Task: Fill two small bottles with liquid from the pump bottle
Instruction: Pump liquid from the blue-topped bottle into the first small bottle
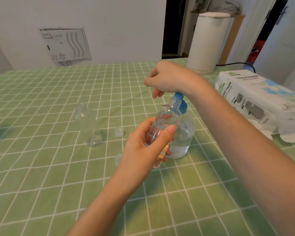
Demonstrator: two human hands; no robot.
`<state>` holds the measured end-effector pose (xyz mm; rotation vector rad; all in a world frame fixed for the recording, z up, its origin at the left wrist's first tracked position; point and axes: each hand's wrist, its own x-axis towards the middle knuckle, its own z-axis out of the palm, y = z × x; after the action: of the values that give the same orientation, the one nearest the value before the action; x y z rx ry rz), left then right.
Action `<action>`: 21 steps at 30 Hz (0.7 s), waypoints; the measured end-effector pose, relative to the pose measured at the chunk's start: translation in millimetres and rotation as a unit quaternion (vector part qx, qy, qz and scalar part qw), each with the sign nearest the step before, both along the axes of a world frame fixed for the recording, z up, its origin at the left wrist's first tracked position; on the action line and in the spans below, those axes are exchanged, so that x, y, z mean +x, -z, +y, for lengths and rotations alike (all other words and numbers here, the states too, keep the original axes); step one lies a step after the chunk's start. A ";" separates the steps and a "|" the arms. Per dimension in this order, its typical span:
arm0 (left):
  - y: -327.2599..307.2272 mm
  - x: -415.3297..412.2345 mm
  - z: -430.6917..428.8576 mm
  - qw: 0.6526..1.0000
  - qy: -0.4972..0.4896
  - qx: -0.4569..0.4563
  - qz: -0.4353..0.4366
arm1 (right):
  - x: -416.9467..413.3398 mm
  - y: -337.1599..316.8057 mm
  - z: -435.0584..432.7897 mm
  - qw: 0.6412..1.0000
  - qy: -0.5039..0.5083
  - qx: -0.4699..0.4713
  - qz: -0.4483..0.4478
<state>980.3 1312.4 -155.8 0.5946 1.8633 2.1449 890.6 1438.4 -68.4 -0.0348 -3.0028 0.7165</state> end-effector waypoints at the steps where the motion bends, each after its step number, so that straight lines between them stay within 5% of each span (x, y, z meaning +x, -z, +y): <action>1: 0.0 0.0 0.0 1.000 0.001 0.000 0.001 | 0.2 0.5 -0.2 1.000 -0.001 0.001 -0.001; 21: 1.3 0.8 0.5 1.000 -0.003 -0.003 -0.001 | 1.3 0.6 0.2 1.000 0.000 0.003 -0.006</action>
<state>981.0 1312.9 -157.0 0.5858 1.8719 2.1408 891.9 1438.6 -69.0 -0.0389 -3.0161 0.7092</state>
